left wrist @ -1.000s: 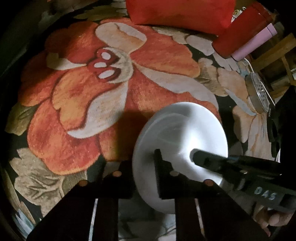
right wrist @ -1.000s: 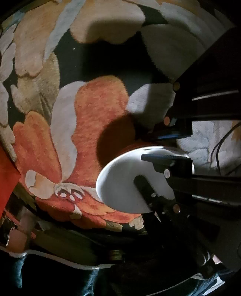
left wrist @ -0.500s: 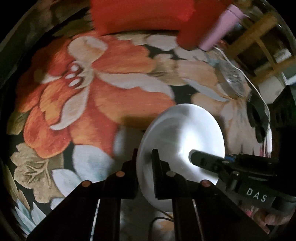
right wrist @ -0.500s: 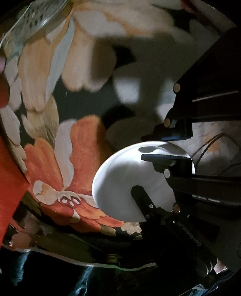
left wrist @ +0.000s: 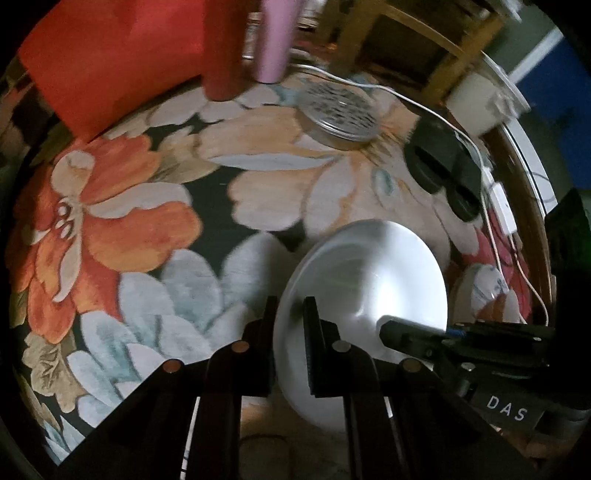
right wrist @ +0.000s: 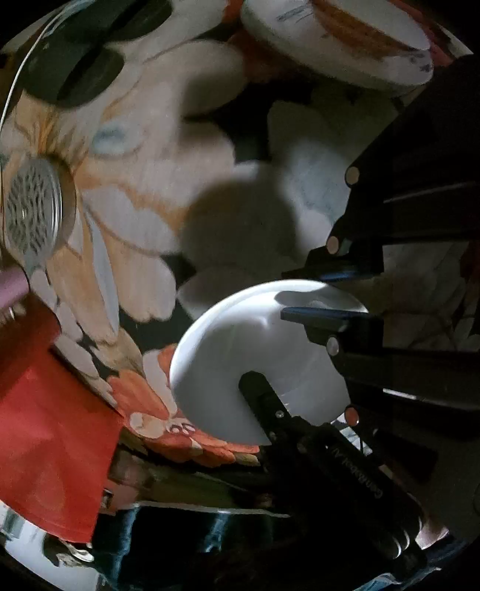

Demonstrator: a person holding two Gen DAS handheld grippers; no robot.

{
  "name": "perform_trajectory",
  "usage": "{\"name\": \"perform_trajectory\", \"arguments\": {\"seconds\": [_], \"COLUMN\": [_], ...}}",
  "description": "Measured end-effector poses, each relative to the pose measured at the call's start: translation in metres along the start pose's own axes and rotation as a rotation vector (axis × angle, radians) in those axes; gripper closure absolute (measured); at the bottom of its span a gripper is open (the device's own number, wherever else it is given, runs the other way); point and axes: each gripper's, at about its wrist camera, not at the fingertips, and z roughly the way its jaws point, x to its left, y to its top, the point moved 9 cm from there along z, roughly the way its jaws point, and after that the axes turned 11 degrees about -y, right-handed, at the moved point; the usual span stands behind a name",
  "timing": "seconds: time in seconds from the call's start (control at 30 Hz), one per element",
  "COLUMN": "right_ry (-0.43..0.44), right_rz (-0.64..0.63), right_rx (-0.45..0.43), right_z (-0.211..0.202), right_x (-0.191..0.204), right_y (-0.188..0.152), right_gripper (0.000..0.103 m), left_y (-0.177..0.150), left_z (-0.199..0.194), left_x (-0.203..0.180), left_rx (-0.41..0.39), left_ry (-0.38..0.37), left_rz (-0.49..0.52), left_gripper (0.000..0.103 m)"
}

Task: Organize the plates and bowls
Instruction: 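Carry the last white bowl with the right tool over the stack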

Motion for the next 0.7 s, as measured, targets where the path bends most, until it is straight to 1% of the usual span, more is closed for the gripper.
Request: {"name": "perform_trajectory", "arguments": {"seconds": [0.2,0.53,0.7], "right_ry": [-0.003,-0.002,-0.005], "right_rz": [0.053,0.135,0.193], "right_rx": [-0.035,-0.053,-0.077], "right_z": [-0.017,-0.035,-0.051], "right_x": [-0.037,-0.086,-0.114], "right_y": [-0.012,-0.035,-0.046], "right_gripper": [0.09,0.09,0.09], "left_y": [-0.003,-0.014,-0.019], "left_z": [0.013,0.032,0.04], "left_x": [-0.039,-0.094,-0.132], "left_rx": [0.023,0.062,0.077], "left_ry": [-0.025,-0.058,-0.091], "left_rz": [0.057,0.132,0.179], "left_gripper": [0.092,0.092,0.092]}}
